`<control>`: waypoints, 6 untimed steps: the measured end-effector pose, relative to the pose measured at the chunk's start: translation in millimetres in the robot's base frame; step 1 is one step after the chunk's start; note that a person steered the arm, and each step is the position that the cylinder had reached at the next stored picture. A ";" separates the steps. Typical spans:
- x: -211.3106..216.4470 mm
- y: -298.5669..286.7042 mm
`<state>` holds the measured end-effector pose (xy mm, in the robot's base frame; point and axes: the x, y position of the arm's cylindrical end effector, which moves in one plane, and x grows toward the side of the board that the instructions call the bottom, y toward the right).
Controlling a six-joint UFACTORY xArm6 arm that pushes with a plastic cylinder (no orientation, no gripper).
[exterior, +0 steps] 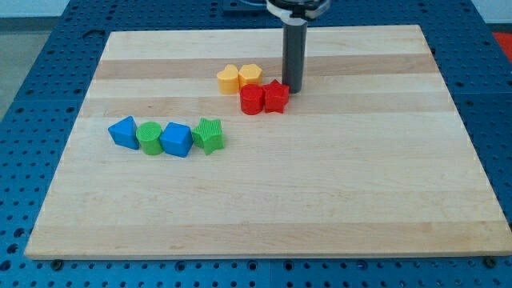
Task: Push the red star along with the red circle to the left a bit
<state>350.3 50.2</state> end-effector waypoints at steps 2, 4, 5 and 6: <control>5.0 -10.8; 18.3 11.5; 21.0 -9.0; 21.4 -44.4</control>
